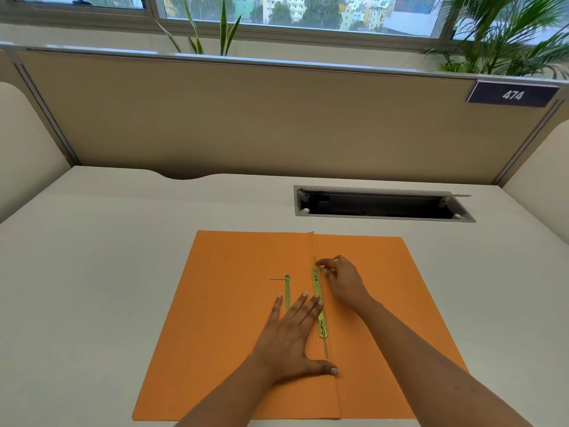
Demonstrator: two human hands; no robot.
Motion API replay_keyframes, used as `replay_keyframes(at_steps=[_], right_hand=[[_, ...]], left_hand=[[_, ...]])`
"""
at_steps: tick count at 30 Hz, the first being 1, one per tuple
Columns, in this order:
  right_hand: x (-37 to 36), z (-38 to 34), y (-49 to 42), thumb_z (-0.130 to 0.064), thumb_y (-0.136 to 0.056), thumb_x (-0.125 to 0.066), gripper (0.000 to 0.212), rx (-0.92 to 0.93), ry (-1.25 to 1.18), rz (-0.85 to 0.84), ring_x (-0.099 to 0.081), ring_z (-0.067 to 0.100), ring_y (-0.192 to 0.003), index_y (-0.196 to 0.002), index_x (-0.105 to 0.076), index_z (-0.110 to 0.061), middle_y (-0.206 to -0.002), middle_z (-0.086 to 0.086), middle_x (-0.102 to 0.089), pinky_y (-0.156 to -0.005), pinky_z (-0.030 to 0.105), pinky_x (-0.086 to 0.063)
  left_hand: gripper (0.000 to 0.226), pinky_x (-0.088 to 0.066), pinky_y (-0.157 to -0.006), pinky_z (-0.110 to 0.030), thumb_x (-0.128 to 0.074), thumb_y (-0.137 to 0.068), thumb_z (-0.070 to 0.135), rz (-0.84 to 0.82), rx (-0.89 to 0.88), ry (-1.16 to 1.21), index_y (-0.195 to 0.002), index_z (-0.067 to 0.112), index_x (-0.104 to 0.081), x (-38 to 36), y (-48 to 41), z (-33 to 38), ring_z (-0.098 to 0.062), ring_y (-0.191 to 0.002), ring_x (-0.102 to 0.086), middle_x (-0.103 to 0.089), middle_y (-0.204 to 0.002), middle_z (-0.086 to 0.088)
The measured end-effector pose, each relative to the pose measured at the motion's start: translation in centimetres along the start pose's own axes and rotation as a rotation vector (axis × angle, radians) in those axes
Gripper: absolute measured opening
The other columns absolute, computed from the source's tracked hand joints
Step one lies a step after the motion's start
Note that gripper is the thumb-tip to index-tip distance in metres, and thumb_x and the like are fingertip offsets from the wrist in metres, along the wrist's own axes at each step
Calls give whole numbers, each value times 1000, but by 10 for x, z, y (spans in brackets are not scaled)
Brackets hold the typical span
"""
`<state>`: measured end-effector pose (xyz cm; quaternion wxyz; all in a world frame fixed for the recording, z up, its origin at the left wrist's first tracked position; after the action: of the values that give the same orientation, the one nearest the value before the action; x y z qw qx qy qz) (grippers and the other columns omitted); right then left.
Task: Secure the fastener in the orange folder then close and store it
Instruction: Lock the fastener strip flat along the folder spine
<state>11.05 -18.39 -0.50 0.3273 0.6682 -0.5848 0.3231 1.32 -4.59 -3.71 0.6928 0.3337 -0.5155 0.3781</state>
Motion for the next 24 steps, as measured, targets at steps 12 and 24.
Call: replay_keyframes(at_steps=[12, 24], right_hand=[[-9, 19, 68, -14, -94, -42, 38, 31, 55, 36, -35, 19, -134, -132, -46, -12, -145, 5, -40, -110, 26, -28], [-11, 32, 130, -29, -97, -36, 47, 7, 131, -9, -22, 13, -141, -141, -29, -17, -154, -1, -21, -115, 24, -19]], left_hand=[[117, 15, -115, -48, -6, -53, 89, -24, 9, -41, -147, 21, 9, 7, 2, 4, -5, -141, 19, 10, -158, 8], [83, -17, -104, -39, -7, -87, 69, 47, 342, -3, -129, 14, -52, -4, 54, -9, -15, -120, -56, -57, -134, 0]])
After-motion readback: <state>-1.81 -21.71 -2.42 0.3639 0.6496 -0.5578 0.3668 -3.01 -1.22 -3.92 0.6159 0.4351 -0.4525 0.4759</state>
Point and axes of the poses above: each hand's wrist, its own y-axis away from the middle knuckle, its own x-axis out of the back of the hand, z = x × y, the point moved 2 cm from there along -y, towards the middle knuckle
